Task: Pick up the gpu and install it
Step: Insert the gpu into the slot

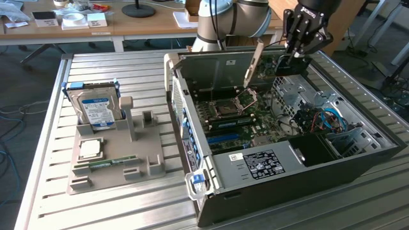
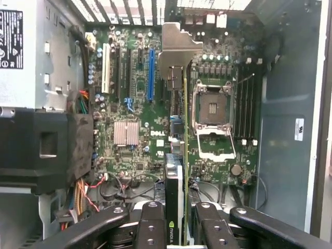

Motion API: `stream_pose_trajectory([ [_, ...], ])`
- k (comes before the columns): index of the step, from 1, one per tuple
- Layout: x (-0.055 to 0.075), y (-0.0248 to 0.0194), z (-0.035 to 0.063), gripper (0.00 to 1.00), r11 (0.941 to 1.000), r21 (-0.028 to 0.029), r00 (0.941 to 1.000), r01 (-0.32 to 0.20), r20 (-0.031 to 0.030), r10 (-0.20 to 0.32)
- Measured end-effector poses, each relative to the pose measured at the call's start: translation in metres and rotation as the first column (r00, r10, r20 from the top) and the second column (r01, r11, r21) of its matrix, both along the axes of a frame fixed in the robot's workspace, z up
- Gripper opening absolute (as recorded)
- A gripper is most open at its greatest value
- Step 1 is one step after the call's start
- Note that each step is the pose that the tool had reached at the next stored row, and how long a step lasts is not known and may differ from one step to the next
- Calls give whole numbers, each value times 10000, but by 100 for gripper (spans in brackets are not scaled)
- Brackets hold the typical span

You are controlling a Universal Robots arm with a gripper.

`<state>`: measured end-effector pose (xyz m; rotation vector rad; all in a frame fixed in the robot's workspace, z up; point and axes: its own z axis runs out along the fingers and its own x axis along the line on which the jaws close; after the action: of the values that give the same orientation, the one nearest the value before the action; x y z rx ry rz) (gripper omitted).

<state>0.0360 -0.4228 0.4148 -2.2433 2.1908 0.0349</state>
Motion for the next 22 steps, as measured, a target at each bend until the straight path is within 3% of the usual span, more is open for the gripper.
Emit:
stream_pose_trajectory([
  [2,-9,0,-9,27,10000,0,9999,-36,159,36],
  [3,-19,0,-15,27,10000,0,9998,-43,188,43],
  [14,-195,0,-67,27,10000,-3,9998,54,190,-54],
  [22,-200,0,-68,27,10000,-2,9998,56,190,-56],
])
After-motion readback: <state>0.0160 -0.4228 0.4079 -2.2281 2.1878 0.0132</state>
